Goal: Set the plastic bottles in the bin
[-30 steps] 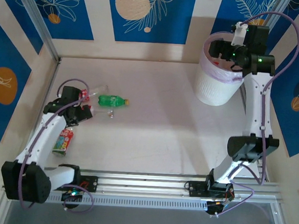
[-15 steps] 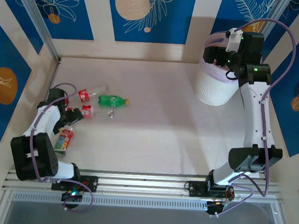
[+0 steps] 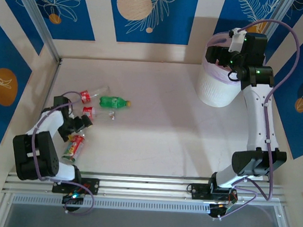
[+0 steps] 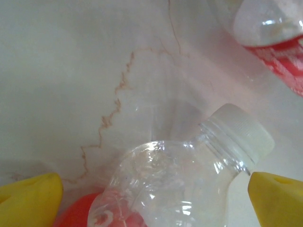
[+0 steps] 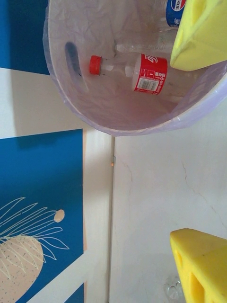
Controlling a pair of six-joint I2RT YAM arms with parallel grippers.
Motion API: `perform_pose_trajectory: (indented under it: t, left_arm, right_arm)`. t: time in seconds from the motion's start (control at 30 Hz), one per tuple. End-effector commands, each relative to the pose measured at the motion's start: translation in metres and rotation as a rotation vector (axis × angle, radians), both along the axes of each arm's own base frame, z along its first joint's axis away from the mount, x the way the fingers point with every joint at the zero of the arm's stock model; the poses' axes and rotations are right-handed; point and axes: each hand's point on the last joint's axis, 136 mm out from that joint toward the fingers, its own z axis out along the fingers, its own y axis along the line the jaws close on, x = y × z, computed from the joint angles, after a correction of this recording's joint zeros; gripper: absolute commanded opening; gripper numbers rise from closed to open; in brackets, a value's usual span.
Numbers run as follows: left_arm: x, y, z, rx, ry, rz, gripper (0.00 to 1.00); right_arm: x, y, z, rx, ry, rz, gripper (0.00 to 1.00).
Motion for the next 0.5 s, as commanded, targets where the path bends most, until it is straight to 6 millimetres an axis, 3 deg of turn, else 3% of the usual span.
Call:
perform_pose_trajectory:
  t: [0.0, 0.27, 0.47]
  left_arm:
    - [-0.014, -0.016, 0.006, -0.005, 0.008, -0.038, 1.0]
    - [-0.038, -0.033, 0.0, 0.103, 0.116, -0.16, 1.0]
    - [-0.044, -0.052, -0.01, 0.108, 0.166, -0.222, 1.0]
  right_arm:
    - [-0.008, 0.002, 0.012, 0.014, -0.039, 0.001, 0.87]
    - [-0.013, 0.004, 0.018, 0.022, -0.053, 0.003, 0.86]
    - [-0.021, 0.002, 0.025, 0.022, -0.073, 0.0, 0.86]
